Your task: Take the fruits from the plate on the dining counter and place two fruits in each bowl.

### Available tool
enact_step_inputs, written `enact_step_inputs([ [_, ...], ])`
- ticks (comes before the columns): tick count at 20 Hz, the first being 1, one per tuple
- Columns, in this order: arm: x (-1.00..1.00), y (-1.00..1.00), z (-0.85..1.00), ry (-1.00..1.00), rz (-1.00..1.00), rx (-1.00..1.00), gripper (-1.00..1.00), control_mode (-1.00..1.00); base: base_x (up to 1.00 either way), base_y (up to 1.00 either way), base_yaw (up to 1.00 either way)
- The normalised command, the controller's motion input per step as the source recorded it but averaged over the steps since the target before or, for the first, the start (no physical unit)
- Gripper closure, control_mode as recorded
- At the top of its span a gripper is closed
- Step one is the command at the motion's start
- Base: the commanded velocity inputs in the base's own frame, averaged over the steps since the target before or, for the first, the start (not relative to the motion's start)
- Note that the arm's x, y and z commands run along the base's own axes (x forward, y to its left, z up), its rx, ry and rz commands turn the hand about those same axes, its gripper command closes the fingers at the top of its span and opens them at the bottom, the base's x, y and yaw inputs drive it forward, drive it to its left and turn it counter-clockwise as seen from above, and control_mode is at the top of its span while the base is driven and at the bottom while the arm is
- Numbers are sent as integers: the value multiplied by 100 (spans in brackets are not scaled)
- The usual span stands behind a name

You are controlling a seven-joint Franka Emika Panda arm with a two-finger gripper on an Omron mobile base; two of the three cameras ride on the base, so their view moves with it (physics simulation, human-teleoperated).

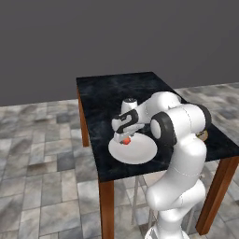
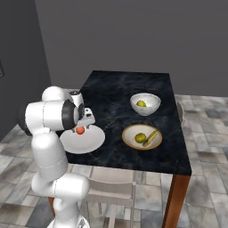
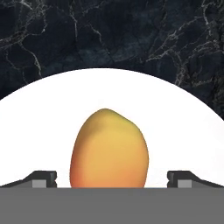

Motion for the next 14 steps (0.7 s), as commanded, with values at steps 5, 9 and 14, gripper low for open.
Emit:
enact_step_inputs([
  [5, 0, 0, -3, 0, 3, 0, -100, -100, 0, 0, 0],
  [9, 0, 0, -12, 0, 2, 0, -100, -100, 0, 0, 0],
  [14, 0, 0, -2, 0, 2, 0, -100, -100, 0, 0, 0],
])
